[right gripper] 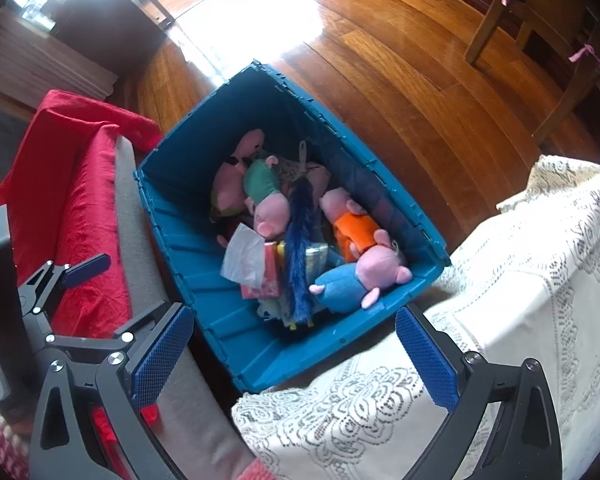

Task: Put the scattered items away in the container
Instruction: 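Open the right tool to drop the pink tissue pack into the bin, then move both tools back over the table toward the Lay's chip can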

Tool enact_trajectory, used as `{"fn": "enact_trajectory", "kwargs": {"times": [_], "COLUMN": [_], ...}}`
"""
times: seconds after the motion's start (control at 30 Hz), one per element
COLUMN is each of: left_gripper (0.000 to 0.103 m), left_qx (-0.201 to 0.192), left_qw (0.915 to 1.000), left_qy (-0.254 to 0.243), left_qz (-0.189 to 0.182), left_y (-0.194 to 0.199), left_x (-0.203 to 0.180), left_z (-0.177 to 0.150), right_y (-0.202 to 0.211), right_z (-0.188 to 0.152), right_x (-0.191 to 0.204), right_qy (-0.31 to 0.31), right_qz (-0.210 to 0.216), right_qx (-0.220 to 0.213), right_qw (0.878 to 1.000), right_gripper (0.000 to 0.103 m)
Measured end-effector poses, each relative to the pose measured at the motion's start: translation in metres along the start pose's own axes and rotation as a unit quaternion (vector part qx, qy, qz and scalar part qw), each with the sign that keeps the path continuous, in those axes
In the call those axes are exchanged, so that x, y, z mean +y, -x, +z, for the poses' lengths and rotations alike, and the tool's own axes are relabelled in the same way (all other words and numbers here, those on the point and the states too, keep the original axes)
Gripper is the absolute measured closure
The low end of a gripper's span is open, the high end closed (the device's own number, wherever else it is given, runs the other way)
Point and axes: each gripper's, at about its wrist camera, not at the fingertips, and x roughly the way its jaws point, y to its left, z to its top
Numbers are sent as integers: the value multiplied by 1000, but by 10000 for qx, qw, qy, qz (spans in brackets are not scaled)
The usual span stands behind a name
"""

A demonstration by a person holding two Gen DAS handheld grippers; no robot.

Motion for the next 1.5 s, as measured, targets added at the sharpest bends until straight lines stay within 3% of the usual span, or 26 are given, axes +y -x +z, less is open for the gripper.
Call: {"fn": "enact_trajectory", "kwargs": {"times": [0.37, 0.73, 0.93, 1.27, 1.5], "left_gripper": [10, 10, 10, 10, 10], "left_qx": [-354, -491, -514, -583, -569], "left_qw": [9979, 9854, 9701, 9344, 9115], "left_qy": [-534, -1600, -2302, -3395, -3916], "left_qz": [-98, -329, -567, -912, -1121], "left_y": [37, 76, 95, 135, 160], "left_x": [-64, -198, -296, -474, -574], "left_z": [8, -15, -48, -130, -191], "right_y": [36, 99, 139, 219, 258], "right_z": [-33, -135, -219, -385, -493], "right_x": [-42, -156, -222, -329, -375], "right_qy": [-522, -1731, -2401, -3613, -4231], "right_qz": [-232, -522, -753, -948, -1130], "right_qx": [-327, -642, -831, -1297, -1452], "right_qw": [9978, 9814, 9642, 9185, 8872], "right_gripper": [0, 0, 0, 0, 0]}}
